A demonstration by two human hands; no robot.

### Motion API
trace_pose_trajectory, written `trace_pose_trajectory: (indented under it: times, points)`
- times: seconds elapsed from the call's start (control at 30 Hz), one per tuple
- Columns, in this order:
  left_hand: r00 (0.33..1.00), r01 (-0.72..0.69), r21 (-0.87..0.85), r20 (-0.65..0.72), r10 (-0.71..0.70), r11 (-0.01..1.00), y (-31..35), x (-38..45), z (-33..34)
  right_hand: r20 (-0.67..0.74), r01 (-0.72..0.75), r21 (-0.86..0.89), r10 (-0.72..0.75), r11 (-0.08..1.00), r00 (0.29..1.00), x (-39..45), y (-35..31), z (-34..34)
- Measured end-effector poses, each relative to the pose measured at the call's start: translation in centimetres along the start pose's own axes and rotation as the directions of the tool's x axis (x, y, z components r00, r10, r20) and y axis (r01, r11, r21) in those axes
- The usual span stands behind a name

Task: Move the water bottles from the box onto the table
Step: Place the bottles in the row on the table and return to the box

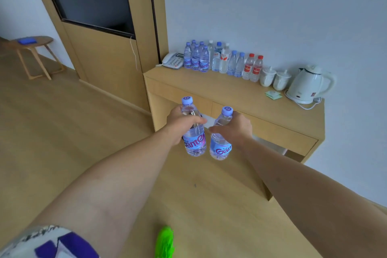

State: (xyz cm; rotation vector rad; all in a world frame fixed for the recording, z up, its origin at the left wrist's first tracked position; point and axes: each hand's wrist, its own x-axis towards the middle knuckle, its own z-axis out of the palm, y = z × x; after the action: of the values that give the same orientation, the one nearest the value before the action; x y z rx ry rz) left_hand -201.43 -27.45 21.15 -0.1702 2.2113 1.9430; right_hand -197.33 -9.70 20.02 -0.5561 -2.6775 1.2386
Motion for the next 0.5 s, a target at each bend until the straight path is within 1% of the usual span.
trace_pose_trajectory:
  times: [0.17, 0.27, 0.4, 0.5]
  points:
    - [0.993, -0.036, 0.085, 0.117, 0.026, 0.996, 3.3, 11.7, -1.4, -0.071, -0.091, 0.017, 0.092, 0.996, 0.993, 9.0, -3.7, 3.2]
    - [0.988, -0.046, 0.088, 0.148, 0.032, 0.995, 5.5, 18.3, -1.7, -0.107, -0.129, 0.037, 0.133, 0.991, 0.985, 14.0, -5.8, 4.5]
    - [0.983, -0.048, 0.075, 0.181, 0.034, 0.996, 7.1, 25.5, -1.2, -0.142, -0.17, 0.062, 0.177, 0.984, 0.974, 19.4, -6.7, 6.0]
    - [0.976, -0.031, 0.103, 0.216, 0.008, 0.994, 7.1, 31.0, -0.2, -0.146, -0.198, 0.056, 0.205, 0.979, 0.968, 24.3, -6.5, 7.4]
